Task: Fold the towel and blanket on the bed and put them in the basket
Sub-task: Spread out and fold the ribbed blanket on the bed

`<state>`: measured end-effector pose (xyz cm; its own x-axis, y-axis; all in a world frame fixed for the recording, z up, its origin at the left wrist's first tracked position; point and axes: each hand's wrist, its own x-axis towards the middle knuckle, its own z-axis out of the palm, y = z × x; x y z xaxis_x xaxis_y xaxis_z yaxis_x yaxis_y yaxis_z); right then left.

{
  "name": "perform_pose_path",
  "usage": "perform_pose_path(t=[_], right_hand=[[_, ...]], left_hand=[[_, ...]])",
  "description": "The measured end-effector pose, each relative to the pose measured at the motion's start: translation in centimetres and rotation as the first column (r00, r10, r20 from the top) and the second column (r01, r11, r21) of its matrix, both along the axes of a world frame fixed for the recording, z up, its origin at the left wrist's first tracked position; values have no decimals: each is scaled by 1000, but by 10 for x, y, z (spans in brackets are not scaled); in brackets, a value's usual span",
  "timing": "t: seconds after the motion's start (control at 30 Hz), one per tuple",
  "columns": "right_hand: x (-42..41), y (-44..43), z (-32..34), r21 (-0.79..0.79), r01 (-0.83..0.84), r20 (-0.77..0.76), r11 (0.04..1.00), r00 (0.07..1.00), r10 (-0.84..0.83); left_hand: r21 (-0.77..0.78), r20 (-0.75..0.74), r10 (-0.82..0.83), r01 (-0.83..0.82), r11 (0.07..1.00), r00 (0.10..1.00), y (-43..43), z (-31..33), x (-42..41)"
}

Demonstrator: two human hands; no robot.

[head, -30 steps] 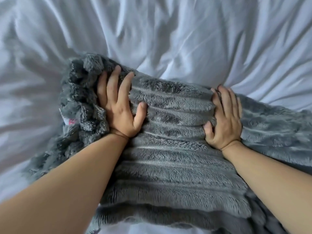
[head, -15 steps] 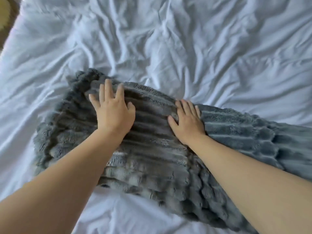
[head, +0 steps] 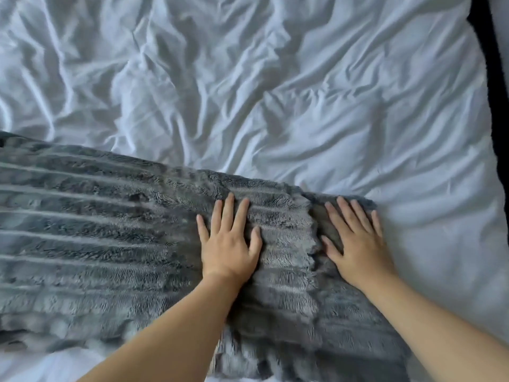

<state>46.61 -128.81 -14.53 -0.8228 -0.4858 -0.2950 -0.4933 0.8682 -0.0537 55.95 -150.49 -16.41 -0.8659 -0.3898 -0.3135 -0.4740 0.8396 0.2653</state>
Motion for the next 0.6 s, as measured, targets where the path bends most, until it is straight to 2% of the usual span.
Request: perform_pose_path(t=[0.17,0.27,0.4,0.5,0.6], right_hand=[[-11,7,-76,-242,3,-165,970,985,-44],[-21,11,-115,-334,-69,-242,940,970,-14],[-22,14,-138,-385,-77,-255,920,966,-26],[-24,13,-124,-389,-78,-252,918,967,-25],[-19,12,-92,-342,-33,-208,939,977,-41]], left_hand=[[-50,-275,26,-42,998,961,6,-58,-10],[-64,-352,42,-69,996,935,10,-91,-14],[-68,-370,45,-75,995,928,16,-109,-16],[-88,-352,39,-75,993,935,13,-97,-18],[-87,-261,44,-69,994,964,13,-68,-15]])
